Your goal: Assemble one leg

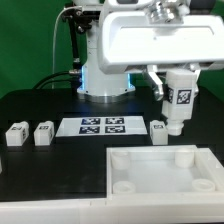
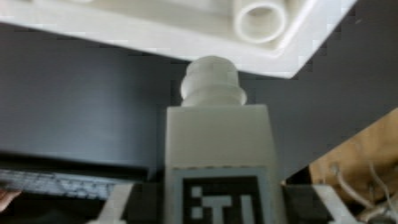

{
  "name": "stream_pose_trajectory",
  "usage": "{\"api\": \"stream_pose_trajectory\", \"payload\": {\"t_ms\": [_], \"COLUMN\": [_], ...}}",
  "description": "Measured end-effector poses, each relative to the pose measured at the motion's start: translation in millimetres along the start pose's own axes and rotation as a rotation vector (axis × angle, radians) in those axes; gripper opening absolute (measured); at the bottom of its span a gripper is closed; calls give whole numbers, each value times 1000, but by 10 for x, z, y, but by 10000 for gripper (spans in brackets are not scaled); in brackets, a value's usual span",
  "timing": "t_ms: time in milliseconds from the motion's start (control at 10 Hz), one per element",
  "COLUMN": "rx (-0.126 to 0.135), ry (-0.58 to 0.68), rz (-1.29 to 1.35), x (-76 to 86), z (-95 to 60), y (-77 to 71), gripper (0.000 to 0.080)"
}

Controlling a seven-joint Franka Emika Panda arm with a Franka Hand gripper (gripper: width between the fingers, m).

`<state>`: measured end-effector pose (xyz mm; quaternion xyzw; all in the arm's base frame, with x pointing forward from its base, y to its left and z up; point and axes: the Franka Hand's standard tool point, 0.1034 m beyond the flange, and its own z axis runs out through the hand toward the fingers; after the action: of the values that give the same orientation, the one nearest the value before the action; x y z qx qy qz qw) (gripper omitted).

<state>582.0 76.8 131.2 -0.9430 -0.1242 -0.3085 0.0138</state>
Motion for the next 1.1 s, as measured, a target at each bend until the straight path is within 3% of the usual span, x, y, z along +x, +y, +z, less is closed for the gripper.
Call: {"api": "stream_pose_trajectory", "payload": {"t_ms": [300, 400, 700, 900, 1100], "rx": [3, 16, 36, 53, 61], "ry": [-7, -26, -23, -17, -14], "rz": [0, -3, 17, 31, 27], "x": [18, -6, 109, 91, 123], "z": [1, 53, 367, 558, 634], "y": [-6, -65, -91, -286, -352], "gripper": [287, 287, 287, 287, 287]}}
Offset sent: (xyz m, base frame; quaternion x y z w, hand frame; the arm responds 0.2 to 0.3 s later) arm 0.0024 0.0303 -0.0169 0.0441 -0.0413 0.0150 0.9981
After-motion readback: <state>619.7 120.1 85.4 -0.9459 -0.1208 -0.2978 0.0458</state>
